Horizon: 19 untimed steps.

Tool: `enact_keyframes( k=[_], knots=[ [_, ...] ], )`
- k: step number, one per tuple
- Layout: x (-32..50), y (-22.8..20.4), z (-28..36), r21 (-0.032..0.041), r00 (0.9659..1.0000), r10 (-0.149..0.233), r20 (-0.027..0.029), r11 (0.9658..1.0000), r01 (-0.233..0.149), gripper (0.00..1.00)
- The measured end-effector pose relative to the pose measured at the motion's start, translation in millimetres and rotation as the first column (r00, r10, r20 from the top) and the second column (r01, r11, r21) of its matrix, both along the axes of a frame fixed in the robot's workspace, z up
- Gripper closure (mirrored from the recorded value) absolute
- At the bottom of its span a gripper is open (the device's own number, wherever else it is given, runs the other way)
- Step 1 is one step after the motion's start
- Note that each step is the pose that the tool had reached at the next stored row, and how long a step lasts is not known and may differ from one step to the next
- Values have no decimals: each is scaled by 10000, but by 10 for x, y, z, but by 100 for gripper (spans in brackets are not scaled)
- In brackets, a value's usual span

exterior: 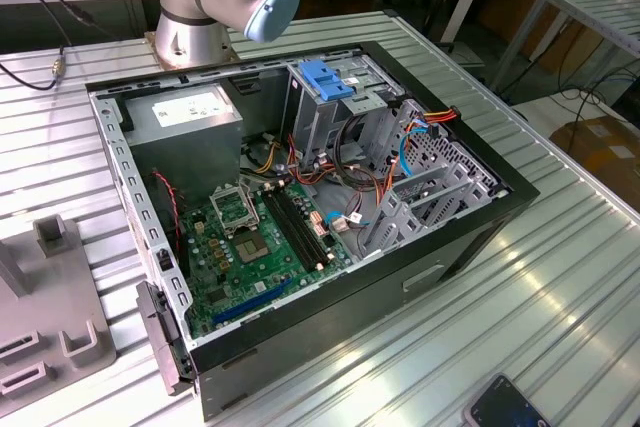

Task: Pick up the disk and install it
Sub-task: 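Pick up the disk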

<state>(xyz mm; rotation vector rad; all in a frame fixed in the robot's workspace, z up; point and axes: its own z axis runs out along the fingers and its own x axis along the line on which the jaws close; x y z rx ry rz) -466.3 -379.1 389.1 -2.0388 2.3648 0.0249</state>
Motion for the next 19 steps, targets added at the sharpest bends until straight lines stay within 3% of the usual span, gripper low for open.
enact_keyframes(
  k=[12,14,15,19],
  knots=[
    [0,0,-1,0,10000,6,0,10000,-6,90],
    [11,0,-11,-3,10000,18,1,10000,-18,84],
    [23,-2,-37,-5,10000,89,1,10000,-89,76],
    [38,-2,-129,-14,9997,255,0,9997,-255,76]
  ],
)
